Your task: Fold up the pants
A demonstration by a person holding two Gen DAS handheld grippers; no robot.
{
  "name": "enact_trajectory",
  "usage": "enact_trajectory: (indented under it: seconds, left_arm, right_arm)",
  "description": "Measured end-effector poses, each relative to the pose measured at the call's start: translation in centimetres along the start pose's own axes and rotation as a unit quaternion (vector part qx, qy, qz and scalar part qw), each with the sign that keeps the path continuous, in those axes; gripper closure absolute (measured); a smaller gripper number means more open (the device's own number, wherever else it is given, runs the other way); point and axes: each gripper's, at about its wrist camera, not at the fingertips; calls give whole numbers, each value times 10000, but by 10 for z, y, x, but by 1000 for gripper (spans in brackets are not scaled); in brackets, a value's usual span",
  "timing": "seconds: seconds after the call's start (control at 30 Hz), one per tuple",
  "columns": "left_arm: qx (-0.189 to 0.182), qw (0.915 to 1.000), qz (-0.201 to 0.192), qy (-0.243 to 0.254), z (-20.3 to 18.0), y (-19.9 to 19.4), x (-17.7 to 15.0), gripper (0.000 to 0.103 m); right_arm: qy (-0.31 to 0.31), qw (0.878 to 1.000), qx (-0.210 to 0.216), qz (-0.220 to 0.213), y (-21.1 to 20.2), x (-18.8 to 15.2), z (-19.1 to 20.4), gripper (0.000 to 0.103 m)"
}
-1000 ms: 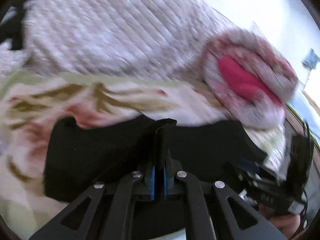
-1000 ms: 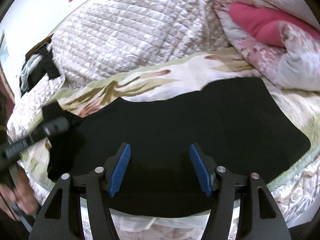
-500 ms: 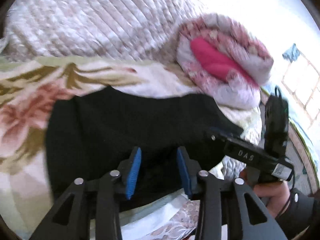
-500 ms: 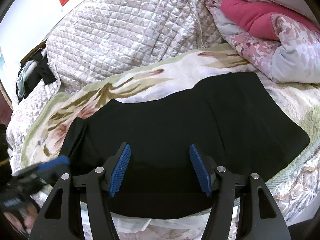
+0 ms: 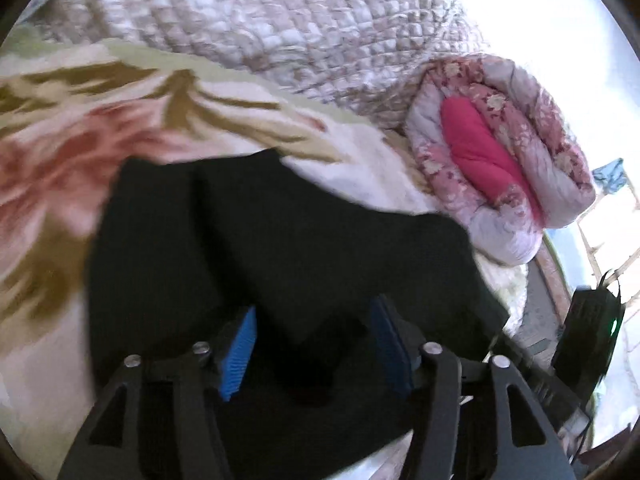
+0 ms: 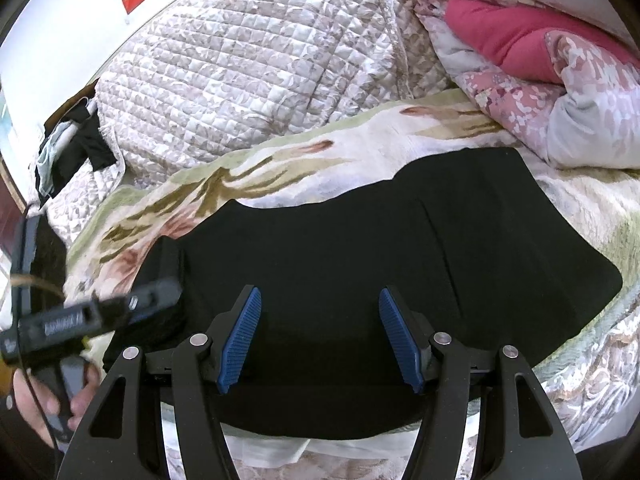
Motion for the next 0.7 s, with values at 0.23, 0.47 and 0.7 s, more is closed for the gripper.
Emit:
enact_trajectory:
  seconds: [0.23,0.47,0.7]
  left_arm:
    - [-584,9956,-734,20,-19,-40,39,40]
    - [880,9924,-853,-123,27,-79,9,40]
    - [1399,9882,-603,-143,50,-69,-15,41]
  right_arm:
    - [-29,9999,155,69,3,-1,0,41]
    - [-18,9942,937,523,19,-2,11,41]
    - [-11,9844,1436,1018,54,7,31,43]
Point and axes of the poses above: each gripper's, at about its wrist camera, not at the fingertips, and y roughly the way its jaws point, z to its left, x to its top, and after that the axes turned 6 degrees about z, right-handed
